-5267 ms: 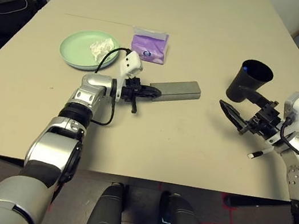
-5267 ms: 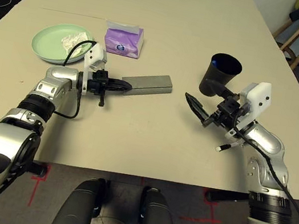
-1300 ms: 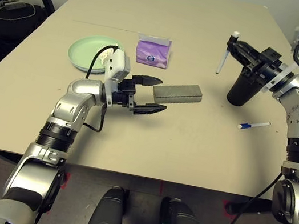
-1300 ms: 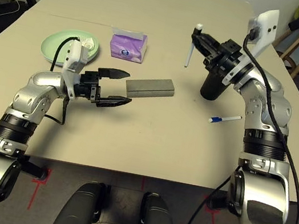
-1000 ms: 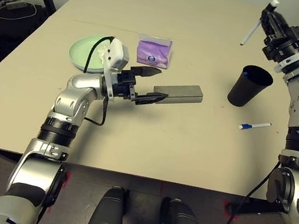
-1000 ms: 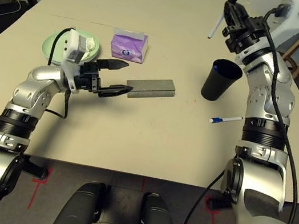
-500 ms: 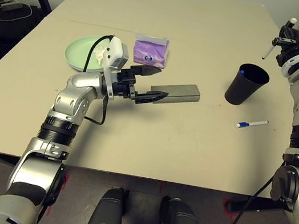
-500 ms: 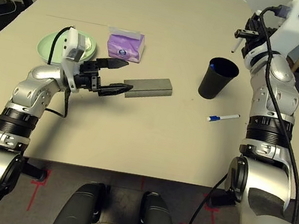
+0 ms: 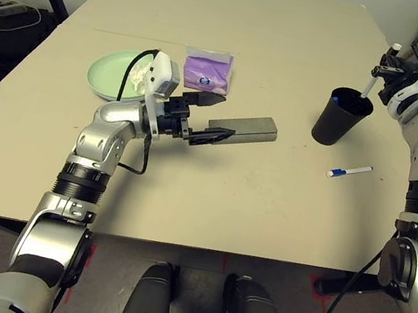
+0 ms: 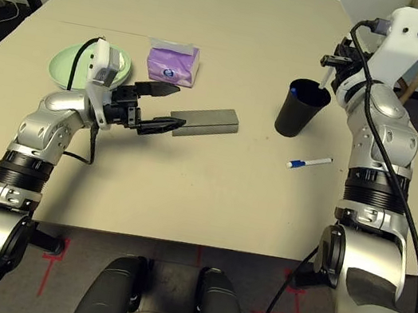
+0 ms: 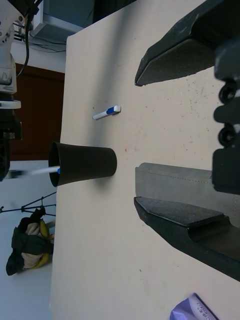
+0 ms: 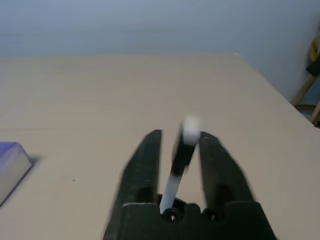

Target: Organize and tidy the items on the table.

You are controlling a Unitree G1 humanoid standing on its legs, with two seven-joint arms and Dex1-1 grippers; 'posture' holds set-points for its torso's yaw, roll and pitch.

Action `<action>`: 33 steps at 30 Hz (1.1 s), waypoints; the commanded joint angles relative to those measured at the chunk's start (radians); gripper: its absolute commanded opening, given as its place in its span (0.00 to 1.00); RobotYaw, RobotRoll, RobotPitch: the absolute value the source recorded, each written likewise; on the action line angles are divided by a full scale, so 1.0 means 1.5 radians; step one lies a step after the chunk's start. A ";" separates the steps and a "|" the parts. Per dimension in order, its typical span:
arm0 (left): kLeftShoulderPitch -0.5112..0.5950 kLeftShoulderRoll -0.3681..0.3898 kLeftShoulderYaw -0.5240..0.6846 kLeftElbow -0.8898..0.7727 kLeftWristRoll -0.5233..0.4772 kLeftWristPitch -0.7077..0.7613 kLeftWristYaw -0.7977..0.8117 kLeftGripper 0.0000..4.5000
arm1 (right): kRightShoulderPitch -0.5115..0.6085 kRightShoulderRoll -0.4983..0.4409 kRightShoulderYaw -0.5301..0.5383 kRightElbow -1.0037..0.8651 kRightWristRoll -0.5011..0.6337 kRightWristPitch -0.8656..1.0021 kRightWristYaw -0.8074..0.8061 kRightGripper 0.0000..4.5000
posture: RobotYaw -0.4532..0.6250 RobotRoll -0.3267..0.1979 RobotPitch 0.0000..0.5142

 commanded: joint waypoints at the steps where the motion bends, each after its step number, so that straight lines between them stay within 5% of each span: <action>1: 0.006 0.000 -0.006 -0.008 -0.002 0.004 -0.004 1.00 | 0.010 -0.007 0.004 -0.016 -0.003 0.012 0.002 0.73 | 0.53 0.62 0.19; 4: 0.008 0.001 -0.006 -0.010 -0.003 0.004 -0.005 1.00 | 0.011 -0.009 0.004 -0.018 -0.005 0.014 0.004 0.99 | 0.53 0.62 0.19; 10: 0.013 0.002 -0.006 -0.018 -0.006 0.004 -0.009 1.00 | -0.003 0.001 -0.007 -0.011 0.026 -0.046 0.061 0.99 | 0.53 0.62 0.22; 16: 0.025 -0.001 -0.011 -0.035 -0.008 0.010 -0.012 1.00 | 0.065 -0.054 0.054 -0.035 0.124 -0.116 0.463 0.99 | 0.54 0.62 0.27; 24: 0.044 -0.002 -0.014 -0.064 -0.008 0.020 -0.009 1.00 | 0.066 -0.152 0.153 0.063 0.056 -0.189 0.681 0.99 | 0.56 0.62 0.32; 33: 0.046 -0.001 -0.021 -0.064 -0.003 0.017 -0.017 1.00 | 0.012 -0.226 0.296 0.212 -0.131 -0.383 0.811 0.99 | 0.56 0.62 0.39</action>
